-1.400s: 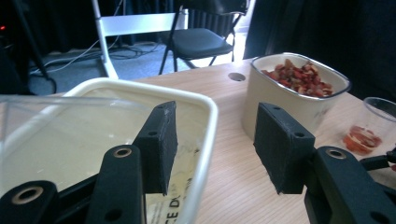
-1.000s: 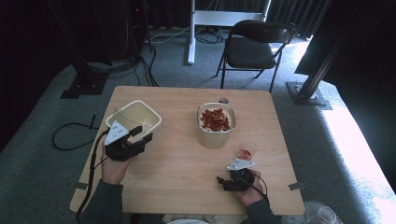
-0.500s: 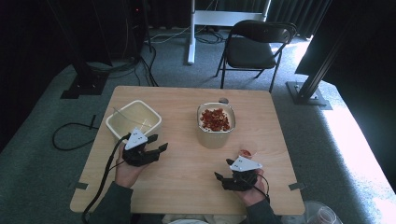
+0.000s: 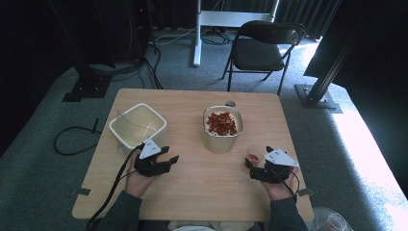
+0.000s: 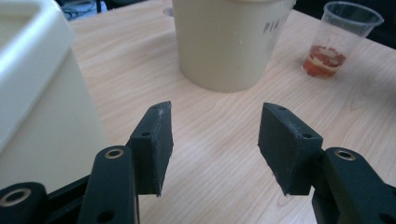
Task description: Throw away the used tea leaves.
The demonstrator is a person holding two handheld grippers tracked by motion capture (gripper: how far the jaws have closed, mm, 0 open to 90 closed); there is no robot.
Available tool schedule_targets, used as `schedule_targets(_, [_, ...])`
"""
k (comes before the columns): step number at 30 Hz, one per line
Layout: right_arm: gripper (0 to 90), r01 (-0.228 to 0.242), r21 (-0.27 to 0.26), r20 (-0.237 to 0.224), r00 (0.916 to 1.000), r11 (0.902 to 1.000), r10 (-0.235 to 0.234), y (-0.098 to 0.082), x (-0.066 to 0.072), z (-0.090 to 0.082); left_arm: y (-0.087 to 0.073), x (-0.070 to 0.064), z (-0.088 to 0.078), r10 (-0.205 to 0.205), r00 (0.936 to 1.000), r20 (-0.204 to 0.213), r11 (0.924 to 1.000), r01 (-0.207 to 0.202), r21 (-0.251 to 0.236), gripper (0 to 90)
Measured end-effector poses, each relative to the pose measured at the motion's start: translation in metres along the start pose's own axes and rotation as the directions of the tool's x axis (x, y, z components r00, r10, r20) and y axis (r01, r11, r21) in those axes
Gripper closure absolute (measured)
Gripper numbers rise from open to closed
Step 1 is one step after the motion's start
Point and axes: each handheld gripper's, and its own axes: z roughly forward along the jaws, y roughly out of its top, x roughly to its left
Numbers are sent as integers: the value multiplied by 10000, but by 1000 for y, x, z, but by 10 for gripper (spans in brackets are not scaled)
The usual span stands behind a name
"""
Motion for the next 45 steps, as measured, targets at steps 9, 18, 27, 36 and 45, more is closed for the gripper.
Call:
schedule_targets(9, [109, -341, 274, -479, 9982, 9990, 354, -25, -15, 23, -10, -4, 11, -68, 9998, 180, 9995, 62, 324, 462])
schedule_targets(18, [195, -610, 223, -1293, 9896, 9979, 634, -35, -23, 51, -17, -5, 17, -133, 9994, 318, 9989, 119, 444, 462])
schedule_targets(27, [317, -646, 130, -1779, 9818, 9978, 659, -33, -23, 54, -29, -4, 26, -280, 9988, 398, 9969, 250, 740, 463])
schedule_targets(36, [320, -482, 3, -1365, 9895, 9988, 478, -12, -27, 48, -39, -1, 36, -202, 9986, 496, 9962, 159, 861, 463])
schedule_targets(45, [321, -548, -309, -1411, 9887, 9980, 499, -2, -24, 40, -50, -1, 49, -222, 9980, 597, 9951, 162, 978, 461])
